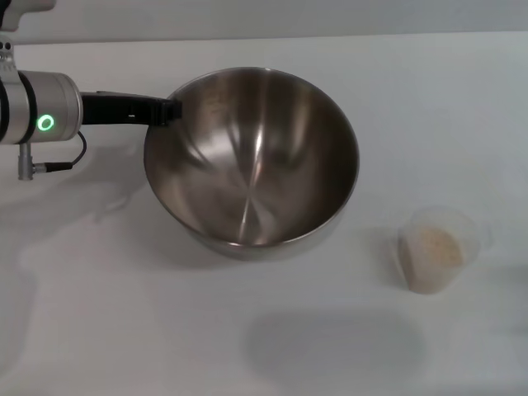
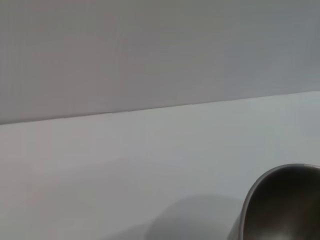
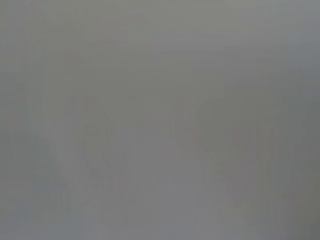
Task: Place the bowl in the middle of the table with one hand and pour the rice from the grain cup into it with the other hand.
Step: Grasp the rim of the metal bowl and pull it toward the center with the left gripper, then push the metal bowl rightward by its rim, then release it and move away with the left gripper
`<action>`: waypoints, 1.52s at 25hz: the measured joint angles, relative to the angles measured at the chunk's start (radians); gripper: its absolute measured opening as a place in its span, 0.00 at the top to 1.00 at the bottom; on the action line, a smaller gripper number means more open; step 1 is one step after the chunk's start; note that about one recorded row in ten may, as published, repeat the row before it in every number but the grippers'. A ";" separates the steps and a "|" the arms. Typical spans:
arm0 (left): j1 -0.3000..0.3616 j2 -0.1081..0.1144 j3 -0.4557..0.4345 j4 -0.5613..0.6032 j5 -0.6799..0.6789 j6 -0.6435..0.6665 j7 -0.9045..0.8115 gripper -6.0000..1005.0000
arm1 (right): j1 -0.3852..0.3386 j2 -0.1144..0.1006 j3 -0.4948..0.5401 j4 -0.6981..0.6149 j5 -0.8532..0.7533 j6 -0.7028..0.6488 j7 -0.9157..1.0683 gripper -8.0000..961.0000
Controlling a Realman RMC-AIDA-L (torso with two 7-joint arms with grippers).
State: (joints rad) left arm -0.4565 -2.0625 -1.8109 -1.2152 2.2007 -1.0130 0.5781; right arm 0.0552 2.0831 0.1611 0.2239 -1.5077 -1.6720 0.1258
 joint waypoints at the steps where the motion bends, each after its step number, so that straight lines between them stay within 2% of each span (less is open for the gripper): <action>1: 0.000 0.000 0.000 0.000 0.000 0.000 0.000 0.94 | 0.000 0.000 0.000 0.000 0.000 0.000 0.000 0.17; 9: 0.003 0.003 -0.046 -0.009 0.005 -0.137 0.036 0.93 | -0.002 0.002 0.000 0.001 -0.001 -0.006 0.000 0.17; 15: 0.051 0.001 -0.053 -0.063 0.005 -0.186 0.054 0.91 | 0.001 0.002 -0.002 0.003 -0.003 -0.005 0.000 0.17; 28: 0.096 -0.006 -0.030 -0.074 -0.030 -0.194 0.094 0.89 | 0.000 0.003 -0.003 0.005 -0.005 -0.013 0.000 0.17; 38: 0.063 -0.006 -0.033 0.009 -0.058 -0.182 0.134 0.87 | 0.010 0.003 -0.003 0.004 -0.005 -0.014 0.000 0.17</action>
State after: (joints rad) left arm -0.3931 -2.0681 -1.8437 -1.2064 2.1424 -1.1953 0.7117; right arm 0.0653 2.0863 0.1580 0.2277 -1.5126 -1.6864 0.1258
